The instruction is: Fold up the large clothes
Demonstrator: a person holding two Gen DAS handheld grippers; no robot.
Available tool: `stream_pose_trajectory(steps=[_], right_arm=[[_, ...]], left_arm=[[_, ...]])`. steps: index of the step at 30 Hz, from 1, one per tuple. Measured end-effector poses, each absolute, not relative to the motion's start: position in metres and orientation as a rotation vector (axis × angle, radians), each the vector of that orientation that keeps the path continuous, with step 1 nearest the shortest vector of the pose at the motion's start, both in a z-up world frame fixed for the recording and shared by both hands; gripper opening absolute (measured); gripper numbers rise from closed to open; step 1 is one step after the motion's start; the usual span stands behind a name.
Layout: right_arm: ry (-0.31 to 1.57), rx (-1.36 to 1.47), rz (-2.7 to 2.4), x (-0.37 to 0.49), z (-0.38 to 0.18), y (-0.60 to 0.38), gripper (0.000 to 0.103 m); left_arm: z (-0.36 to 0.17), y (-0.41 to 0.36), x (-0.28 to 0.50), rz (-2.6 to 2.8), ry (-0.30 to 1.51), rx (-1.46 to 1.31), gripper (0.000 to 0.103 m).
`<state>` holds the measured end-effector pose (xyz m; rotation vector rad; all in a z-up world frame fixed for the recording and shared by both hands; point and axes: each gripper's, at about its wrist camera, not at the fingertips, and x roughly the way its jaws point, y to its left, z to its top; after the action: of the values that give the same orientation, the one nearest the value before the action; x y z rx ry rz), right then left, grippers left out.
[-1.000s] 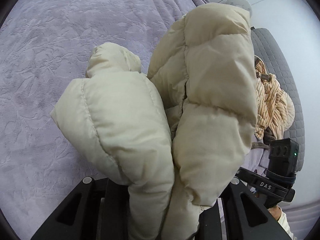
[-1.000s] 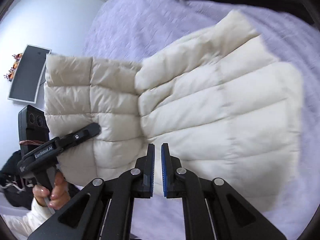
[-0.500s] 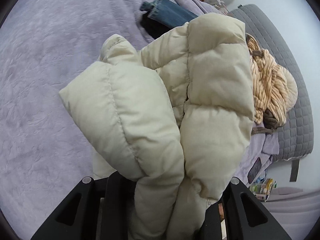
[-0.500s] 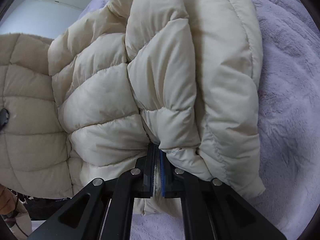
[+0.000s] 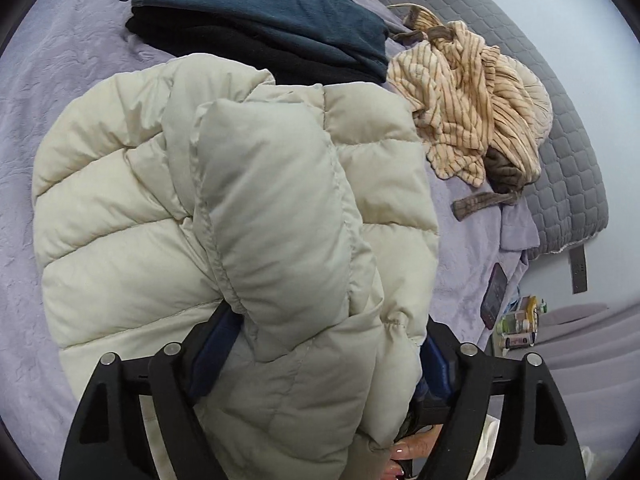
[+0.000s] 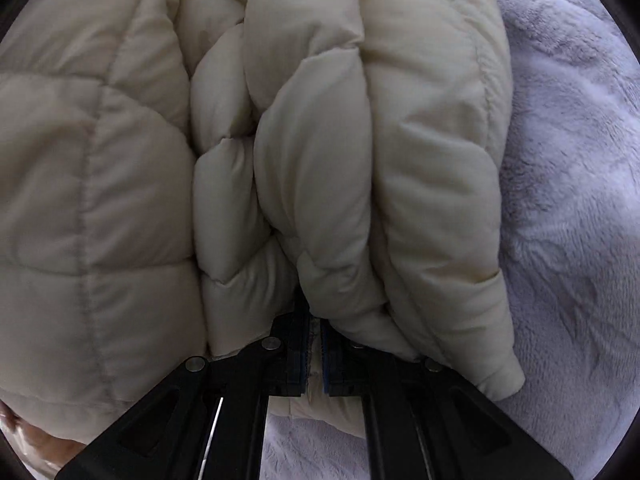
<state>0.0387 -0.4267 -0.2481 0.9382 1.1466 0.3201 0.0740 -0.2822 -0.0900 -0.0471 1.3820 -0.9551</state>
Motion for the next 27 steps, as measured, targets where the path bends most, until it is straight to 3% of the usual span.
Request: stream_pose_trajectory(steps=[9,10,11,12,13,19,21,22,23,27], right_arm=[[1.09,1.048,0.244,0.0,-0.22,-0.519,0.012],[1.07,1.05,0.21,-0.004,-0.212,-0.531,0.035],[1.042,1.053,0.181,-0.007,-0.203,-0.542,0.076],[0.998,1.066,0.172,-0.01,-0.193,-0.554,0.088],[0.949,1.087,0.186,-0.011,-0.183,-0.566,0.089],[0.812,1.144,0.359,0.028,-0.137,-0.576,0.087],[0.867,1.133,0.397,0.055,-0.135,-0.564,0.063],[0.914,1.126,0.399,0.068,-0.14,-0.555,0.017],[0.969,1.112,0.379,0.079,-0.15,-0.552,0.008],[1.072,1.0,0.295,0.096,-0.17,-0.543,0.008]], left_arm=[[-0.092,-0.281,0.076,-0.995,1.367,-0.146,0.081],[-0.092,-0.28,0.076,-0.991,1.363,-0.147,0.081],[-0.092,-0.28,0.076,-0.99,1.358,-0.146,0.081],[-0.091,-0.28,0.075,-0.989,1.354,-0.143,0.081],[-0.09,-0.28,0.074,-0.985,1.349,-0.134,0.081],[-0.085,-0.288,0.066,-0.972,1.324,-0.066,0.081],[-0.083,-0.289,0.064,-0.964,1.327,-0.051,0.081],[-0.08,-0.289,0.063,-0.962,1.332,-0.049,0.081],[-0.076,-0.289,0.062,-0.962,1.337,-0.046,0.081],[-0.041,-0.282,0.058,-1.016,1.302,-0.034,0.081]])
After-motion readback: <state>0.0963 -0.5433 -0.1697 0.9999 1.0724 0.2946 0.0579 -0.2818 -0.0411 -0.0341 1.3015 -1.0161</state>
